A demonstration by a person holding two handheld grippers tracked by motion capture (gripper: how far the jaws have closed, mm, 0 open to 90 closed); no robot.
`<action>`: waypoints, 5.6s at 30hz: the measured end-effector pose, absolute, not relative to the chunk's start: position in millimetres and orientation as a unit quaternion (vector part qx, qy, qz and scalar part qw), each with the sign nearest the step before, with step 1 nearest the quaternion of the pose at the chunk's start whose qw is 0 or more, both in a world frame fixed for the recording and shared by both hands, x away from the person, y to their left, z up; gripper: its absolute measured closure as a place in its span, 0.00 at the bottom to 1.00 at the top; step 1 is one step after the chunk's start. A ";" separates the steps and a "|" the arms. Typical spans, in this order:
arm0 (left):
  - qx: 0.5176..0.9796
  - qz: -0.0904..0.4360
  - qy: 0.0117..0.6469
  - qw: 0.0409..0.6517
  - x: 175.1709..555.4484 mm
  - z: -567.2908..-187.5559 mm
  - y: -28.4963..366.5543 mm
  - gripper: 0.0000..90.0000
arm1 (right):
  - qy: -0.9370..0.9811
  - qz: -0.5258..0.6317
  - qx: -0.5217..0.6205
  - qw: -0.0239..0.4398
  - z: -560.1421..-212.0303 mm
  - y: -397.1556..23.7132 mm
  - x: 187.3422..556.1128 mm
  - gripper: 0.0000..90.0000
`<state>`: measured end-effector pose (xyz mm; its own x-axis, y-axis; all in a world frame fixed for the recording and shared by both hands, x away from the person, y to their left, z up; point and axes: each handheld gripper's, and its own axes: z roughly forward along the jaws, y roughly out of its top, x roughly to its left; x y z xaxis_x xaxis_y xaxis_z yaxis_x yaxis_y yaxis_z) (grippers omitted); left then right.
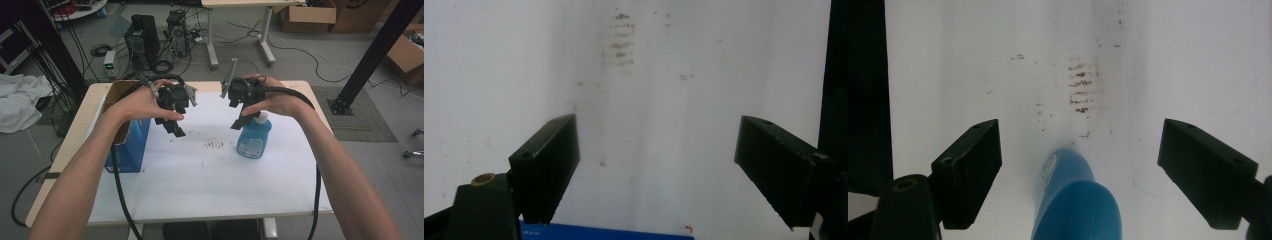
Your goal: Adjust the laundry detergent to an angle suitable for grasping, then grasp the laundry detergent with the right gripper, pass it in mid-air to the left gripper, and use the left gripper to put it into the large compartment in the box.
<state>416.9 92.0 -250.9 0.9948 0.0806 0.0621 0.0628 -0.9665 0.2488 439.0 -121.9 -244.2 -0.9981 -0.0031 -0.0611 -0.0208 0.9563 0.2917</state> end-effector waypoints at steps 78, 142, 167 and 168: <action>0.992 0.029 0.036 0.116 414.5 -253.4 89.1 0.20 | 0.983 0.122 0.120 0.061 -214.2 -211.1 419.8 0.21; 0.992 0.029 0.043 0.115 413.3 -251.8 95.5 0.20 | 0.900 0.372 0.226 0.040 -343.1 -256.3 408.3 0.19; 0.992 0.031 0.046 0.113 413.9 -253.0 98.8 0.21 | 0.909 0.367 0.194 0.038 -356.1 -244.3 413.2 0.31; 0.992 0.031 0.045 0.113 414.0 -253.0 98.9 0.21 | 0.909 0.366 0.194 0.039 -356.2 -244.0 413.3 0.31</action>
